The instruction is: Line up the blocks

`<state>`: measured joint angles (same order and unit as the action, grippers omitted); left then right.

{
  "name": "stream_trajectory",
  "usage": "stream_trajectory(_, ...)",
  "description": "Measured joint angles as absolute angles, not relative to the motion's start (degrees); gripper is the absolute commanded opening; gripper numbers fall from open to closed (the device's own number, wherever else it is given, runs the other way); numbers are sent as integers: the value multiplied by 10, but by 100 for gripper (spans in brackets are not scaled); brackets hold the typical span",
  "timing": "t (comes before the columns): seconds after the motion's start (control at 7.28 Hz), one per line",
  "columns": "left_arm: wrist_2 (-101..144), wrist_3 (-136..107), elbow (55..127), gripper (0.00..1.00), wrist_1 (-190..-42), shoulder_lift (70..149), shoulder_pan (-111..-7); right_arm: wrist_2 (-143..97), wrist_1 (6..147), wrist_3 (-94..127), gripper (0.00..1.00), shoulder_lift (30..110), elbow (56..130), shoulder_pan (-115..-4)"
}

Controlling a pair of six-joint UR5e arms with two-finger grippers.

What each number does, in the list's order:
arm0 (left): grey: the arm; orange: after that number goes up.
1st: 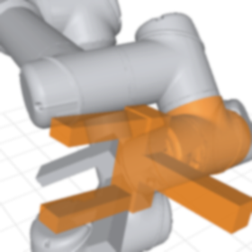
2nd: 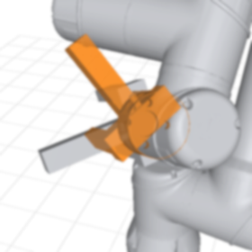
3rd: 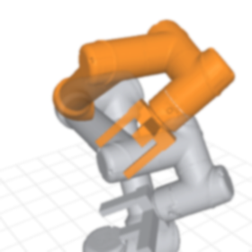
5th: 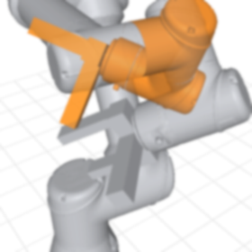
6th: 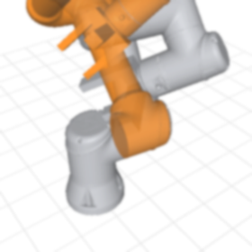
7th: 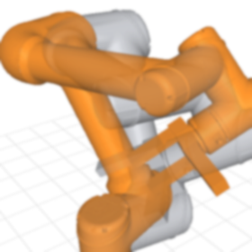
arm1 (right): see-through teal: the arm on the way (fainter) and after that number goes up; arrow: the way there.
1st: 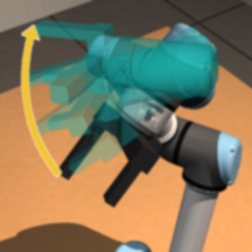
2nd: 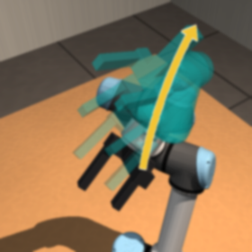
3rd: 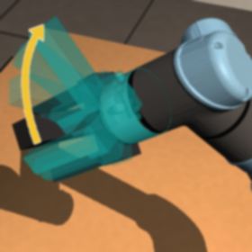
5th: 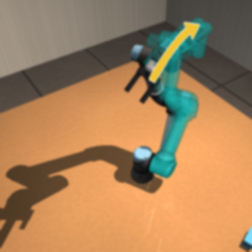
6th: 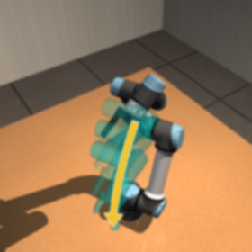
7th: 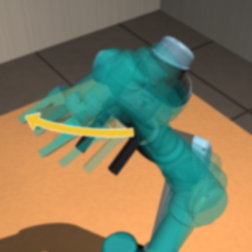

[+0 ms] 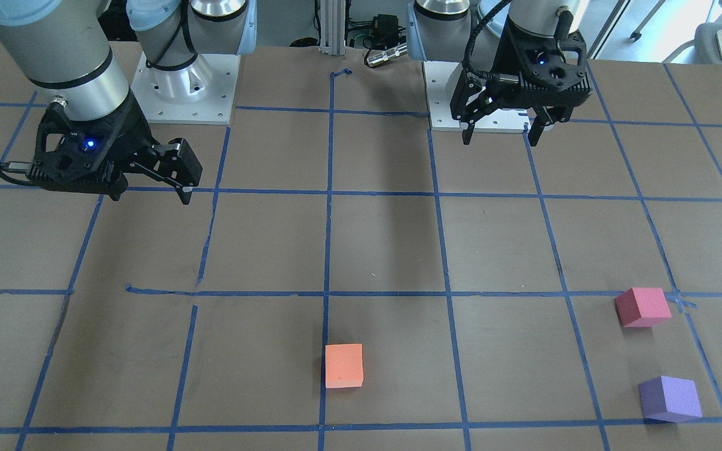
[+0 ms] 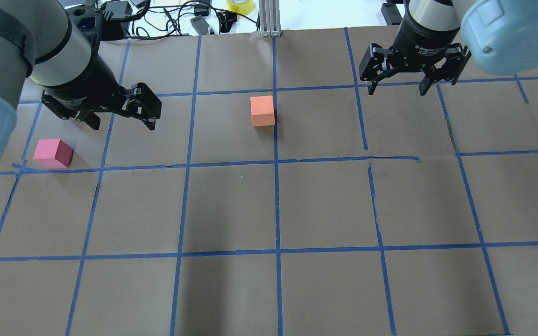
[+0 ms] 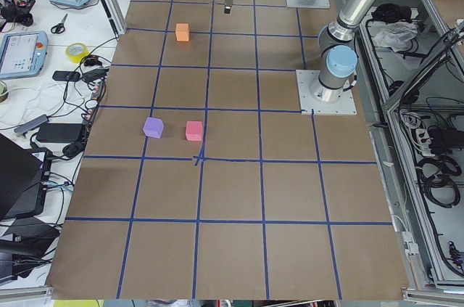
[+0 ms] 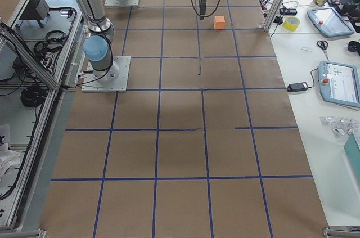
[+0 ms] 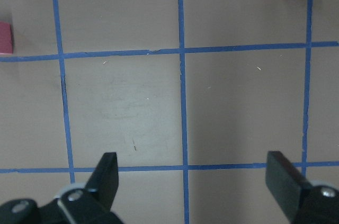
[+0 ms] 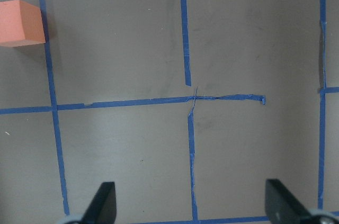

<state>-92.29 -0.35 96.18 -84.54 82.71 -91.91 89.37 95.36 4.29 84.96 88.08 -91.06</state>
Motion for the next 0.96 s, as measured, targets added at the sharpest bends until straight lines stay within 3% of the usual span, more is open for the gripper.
stream_trajectory(0.96, -923, -4, 970, 100, -846, 823, -919, 894, 954, 41, 100, 856, 897, -911)
